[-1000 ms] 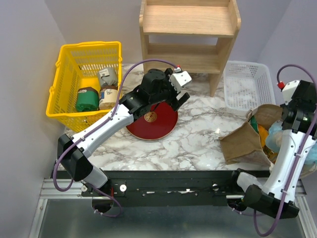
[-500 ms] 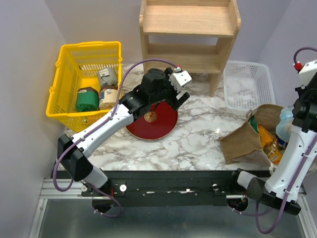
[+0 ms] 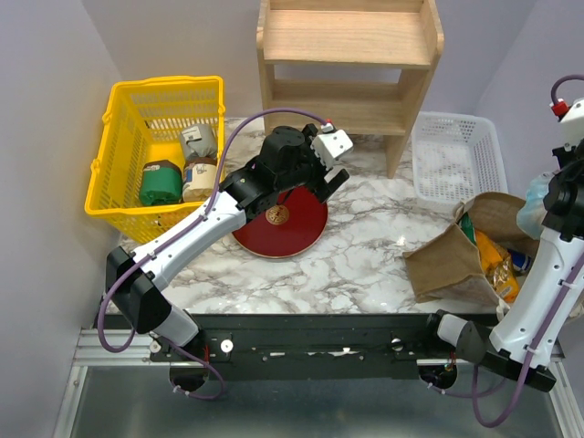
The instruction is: Untie the knot of the grocery bags and take out the mixed food
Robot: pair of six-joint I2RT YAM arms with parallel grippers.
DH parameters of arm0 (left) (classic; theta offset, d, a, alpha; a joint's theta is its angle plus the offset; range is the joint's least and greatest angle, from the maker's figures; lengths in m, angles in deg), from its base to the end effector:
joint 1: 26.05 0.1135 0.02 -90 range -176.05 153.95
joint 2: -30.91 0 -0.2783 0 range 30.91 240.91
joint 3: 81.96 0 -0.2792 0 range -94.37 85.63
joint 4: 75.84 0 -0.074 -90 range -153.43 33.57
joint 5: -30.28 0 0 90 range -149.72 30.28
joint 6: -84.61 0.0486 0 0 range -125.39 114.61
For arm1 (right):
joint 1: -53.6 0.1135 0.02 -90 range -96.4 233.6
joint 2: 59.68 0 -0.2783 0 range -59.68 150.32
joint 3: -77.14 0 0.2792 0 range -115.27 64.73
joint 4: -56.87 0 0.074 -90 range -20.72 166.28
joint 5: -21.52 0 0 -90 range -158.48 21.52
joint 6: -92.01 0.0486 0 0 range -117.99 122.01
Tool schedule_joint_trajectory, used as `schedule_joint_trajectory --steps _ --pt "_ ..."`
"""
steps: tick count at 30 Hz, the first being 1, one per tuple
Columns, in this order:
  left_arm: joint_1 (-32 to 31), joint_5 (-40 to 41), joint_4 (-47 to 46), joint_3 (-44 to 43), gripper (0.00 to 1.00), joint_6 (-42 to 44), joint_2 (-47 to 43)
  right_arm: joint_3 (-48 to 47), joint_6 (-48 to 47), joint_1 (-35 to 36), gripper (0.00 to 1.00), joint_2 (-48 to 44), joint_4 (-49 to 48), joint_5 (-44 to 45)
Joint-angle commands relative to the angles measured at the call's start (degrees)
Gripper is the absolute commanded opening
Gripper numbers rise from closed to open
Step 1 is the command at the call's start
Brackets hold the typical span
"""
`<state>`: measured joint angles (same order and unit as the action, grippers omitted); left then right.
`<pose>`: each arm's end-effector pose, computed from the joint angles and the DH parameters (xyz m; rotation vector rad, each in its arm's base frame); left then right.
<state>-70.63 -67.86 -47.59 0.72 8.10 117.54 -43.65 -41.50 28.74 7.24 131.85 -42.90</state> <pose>0.2761 -0.2817 0.4063 1.0102 1.6155 -0.5039 0.1594 -0.0970 0.5526 -0.0175 2.1044 -1.1918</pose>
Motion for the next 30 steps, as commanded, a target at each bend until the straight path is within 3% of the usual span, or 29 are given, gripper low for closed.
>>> schedule_joint_trajectory --steps 1,18,30 --pt "0.37 1.20 0.07 -1.84 0.99 0.48 0.38 -1.40 0.70 -0.27 0.01 0.15 -3.24 -1.06" --pt "0.37 0.58 0.95 -2.81 0.99 0.48 0.91 0.80 1.93 -0.27 0.01 -1.17 -3.33 -2.03" --pt "0.37 0.50 1.30 -3.43 0.99 0.21 1.08 -3.06 0.79 -0.27 0.01 -0.38 -4.64 -1.50"
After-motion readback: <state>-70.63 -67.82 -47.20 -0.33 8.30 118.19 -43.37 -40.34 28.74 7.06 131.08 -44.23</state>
